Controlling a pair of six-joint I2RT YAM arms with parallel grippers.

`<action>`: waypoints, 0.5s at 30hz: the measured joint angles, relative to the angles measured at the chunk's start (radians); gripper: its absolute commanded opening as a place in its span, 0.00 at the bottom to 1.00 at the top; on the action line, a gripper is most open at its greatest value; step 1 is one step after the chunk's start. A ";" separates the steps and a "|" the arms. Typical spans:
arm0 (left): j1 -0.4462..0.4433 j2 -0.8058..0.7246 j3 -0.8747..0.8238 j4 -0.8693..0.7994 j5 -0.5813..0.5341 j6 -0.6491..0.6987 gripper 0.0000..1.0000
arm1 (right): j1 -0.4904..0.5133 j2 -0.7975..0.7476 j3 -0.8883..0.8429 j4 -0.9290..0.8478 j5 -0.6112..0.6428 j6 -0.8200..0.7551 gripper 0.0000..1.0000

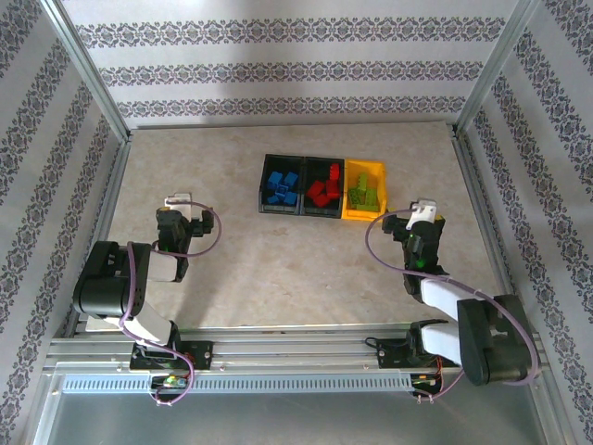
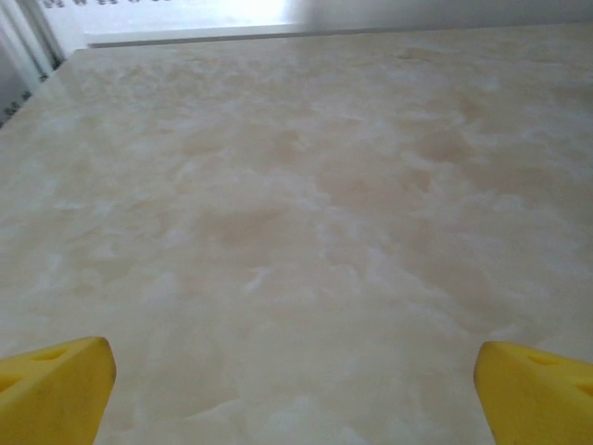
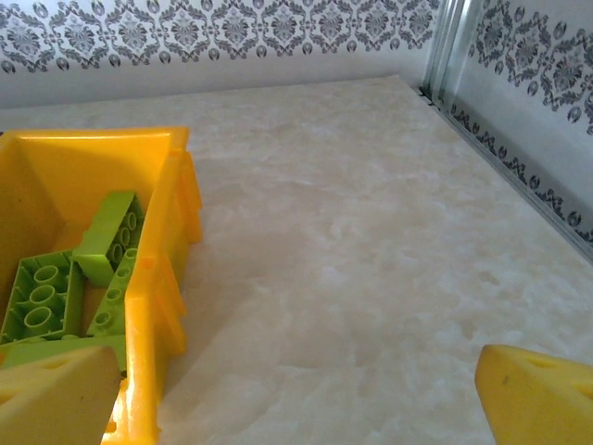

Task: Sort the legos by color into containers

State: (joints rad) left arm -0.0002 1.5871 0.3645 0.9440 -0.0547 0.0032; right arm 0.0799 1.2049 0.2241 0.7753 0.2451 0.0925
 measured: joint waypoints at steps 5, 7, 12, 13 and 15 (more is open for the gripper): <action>0.000 0.000 0.000 0.002 -0.036 -0.009 1.00 | 0.000 0.068 0.000 0.092 -0.020 -0.042 0.98; 0.000 0.000 0.000 0.006 -0.038 -0.011 1.00 | 0.000 0.107 0.000 0.130 -0.027 -0.052 0.98; 0.000 0.000 0.000 0.008 -0.039 -0.011 1.00 | 0.000 0.233 0.002 0.236 -0.045 -0.067 0.98; 0.000 0.000 0.000 0.007 -0.038 -0.011 1.00 | 0.000 0.264 0.002 0.261 -0.046 -0.068 0.98; -0.001 0.000 0.000 0.007 -0.035 -0.011 1.00 | 0.000 0.318 0.005 0.299 -0.046 -0.070 0.98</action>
State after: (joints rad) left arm -0.0010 1.5871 0.3645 0.9508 -0.0895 -0.0074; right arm 0.0803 1.5227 0.2291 1.0748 0.1989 0.0223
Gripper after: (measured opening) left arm 0.995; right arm 0.983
